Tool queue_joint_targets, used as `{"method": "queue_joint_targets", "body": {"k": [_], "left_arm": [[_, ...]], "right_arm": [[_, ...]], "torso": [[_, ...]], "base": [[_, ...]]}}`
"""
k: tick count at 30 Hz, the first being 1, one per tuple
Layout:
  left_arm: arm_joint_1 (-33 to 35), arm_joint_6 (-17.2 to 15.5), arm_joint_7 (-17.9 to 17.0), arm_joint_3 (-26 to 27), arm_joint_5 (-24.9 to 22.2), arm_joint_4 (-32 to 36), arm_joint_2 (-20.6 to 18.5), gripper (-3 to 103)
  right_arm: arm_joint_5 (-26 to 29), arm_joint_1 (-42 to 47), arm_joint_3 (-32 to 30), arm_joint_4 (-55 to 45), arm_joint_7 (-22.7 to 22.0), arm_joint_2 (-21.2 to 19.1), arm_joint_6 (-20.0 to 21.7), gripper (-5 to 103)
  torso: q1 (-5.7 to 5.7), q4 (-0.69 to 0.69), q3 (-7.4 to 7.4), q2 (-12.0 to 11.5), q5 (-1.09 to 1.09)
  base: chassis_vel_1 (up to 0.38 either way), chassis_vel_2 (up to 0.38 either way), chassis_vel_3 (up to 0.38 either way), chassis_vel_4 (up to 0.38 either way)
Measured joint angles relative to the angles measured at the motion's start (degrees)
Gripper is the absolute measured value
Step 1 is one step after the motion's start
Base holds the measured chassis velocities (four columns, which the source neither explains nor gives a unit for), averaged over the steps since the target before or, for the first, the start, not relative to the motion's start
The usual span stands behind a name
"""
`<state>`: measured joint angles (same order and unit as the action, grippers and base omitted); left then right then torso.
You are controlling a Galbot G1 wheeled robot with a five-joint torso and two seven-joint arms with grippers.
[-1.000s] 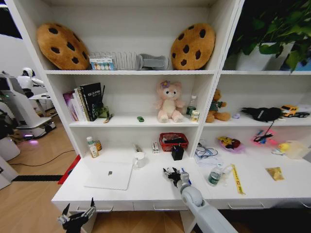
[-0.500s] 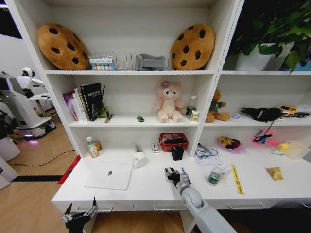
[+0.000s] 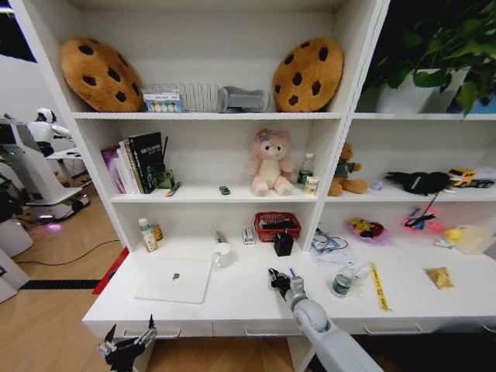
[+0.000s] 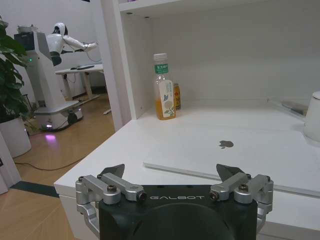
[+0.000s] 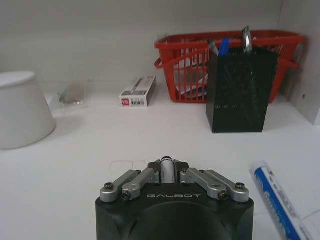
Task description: Organize the objects on the table.
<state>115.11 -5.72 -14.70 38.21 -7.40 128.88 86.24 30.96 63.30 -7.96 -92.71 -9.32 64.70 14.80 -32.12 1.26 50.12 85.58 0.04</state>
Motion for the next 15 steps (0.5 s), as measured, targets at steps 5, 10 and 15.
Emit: {"method": "queue_joint_targets", "body": {"k": [5, 10, 15], "left_arm": [[0.0, -0.1, 0.0, -0.2, 0.3, -0.1, 0.1, 100], [0.1, -0.2, 0.1, -0.5, 0.5, -0.1, 0.0, 100], [0.1, -0.2, 0.1, -1.2, 1.2, -0.1, 0.2, 100]], "right_arm": [[-1.3, 0.1, -3.5, -3.8, 2.2, -2.8, -2.9, 13], [-1.6, -0.4, -6.3, -5.4, 3.9, -5.0, -5.9, 13], [-0.4, -3.6, -8.8, -6.1, 5.9, -7.3, -7.8, 13]], "torso": [[0.00, -0.02, -0.01, 0.0, -0.03], [0.00, -0.02, -0.01, 0.0, -0.03], [0.00, -0.02, -0.02, 0.0, -0.04]], "base": [[0.000, 0.000, 0.000, 0.000], [0.000, 0.000, 0.000, 0.000], [0.000, 0.000, 0.000, 0.000]]}}
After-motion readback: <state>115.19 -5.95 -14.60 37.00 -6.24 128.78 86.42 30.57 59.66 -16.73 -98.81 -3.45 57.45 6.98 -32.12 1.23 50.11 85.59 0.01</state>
